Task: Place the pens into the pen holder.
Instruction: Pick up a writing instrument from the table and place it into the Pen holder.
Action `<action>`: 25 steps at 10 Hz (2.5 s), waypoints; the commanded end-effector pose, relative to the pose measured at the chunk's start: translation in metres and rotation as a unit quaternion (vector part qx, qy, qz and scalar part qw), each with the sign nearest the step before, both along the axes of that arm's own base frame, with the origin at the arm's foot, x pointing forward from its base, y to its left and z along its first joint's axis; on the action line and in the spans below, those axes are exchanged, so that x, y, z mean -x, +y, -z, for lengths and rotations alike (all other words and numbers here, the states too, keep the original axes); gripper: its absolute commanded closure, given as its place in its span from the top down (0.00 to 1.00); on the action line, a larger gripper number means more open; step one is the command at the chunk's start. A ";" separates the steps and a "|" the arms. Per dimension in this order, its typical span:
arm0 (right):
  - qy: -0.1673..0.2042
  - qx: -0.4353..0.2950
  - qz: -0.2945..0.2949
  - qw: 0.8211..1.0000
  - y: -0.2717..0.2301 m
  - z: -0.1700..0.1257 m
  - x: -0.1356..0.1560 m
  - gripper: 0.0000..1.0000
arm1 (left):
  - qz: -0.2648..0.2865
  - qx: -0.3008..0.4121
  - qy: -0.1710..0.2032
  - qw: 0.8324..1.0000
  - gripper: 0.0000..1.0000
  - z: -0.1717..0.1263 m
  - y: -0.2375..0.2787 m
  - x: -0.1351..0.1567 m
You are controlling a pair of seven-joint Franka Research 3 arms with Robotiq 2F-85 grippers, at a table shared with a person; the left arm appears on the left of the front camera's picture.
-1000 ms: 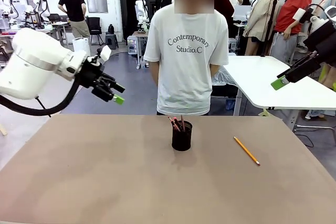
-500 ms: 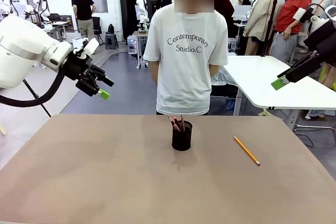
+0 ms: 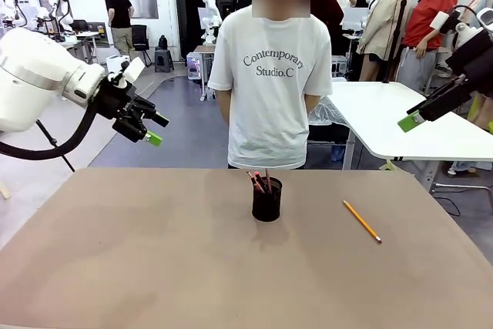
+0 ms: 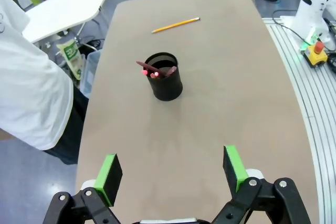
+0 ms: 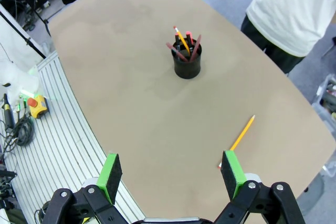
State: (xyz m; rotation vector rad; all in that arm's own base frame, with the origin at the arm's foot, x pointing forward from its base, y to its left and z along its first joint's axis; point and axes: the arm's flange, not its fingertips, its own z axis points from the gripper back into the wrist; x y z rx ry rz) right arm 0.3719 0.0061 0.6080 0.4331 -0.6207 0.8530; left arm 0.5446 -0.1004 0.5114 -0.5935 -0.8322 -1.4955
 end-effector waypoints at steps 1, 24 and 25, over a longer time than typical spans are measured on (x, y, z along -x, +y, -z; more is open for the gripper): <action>0.000 -0.012 -0.004 1.000 0.001 -0.002 -0.001 1.00 | -0.003 -0.006 0.004 1.000 1.00 -0.004 0.000 0.003; 0.145 0.236 0.035 0.960 0.095 0.145 -0.090 1.00 | -0.003 -0.006 0.004 1.000 1.00 -0.004 0.000 0.003; 0.100 0.254 0.089 0.958 0.096 0.165 -0.094 1.00 | -0.003 -0.006 0.004 1.000 1.00 -0.004 0.000 0.003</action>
